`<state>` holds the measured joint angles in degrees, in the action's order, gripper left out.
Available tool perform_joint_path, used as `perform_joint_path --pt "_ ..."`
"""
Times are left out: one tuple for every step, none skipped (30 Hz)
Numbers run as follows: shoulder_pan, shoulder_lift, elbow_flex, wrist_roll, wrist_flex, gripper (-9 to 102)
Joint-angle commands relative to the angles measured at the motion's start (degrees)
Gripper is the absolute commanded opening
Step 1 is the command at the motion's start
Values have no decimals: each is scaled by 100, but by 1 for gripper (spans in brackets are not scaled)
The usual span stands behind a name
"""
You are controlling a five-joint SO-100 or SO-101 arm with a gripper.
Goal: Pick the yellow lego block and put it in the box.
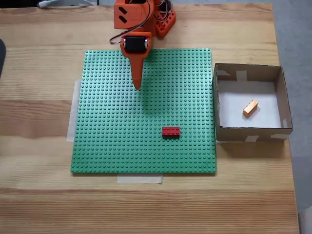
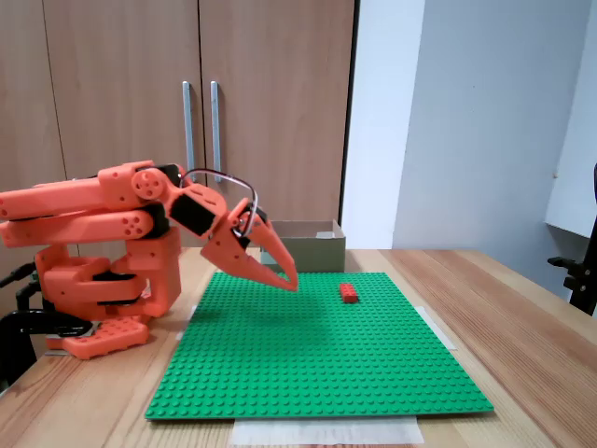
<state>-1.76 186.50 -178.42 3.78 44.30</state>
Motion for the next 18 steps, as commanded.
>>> perform_joint_path --pt "9 44 -114 35 -211 -1" --pt "26 44 -202 88 -281 -1" --pt "18 44 -281 123 -343 -1" --pt "35 44 -369 176 -316 -1" --pt "35 44 -369 141 -299 -1" --pt "35 44 -378 132 -281 -1" --pt "35 44 -387 105 -246 -1" --pt "18 44 -404 79 -246 -1" --pt "18 44 -413 105 -246 -1" --pt "18 44 -413 114 -237 -1" --pt "18 44 -422 132 -211 -1" --pt "18 44 -422 149 -167 -1" --pt "18 44 -422 167 -114 -1" --pt "9 44 -431 185 -79 -1" --pt "0 44 -431 176 -35 -1" --pt "0 44 -431 176 -9 -1" --pt "-9 44 -431 158 -9 -1" --pt "-26 44 -431 141 -9 -1"
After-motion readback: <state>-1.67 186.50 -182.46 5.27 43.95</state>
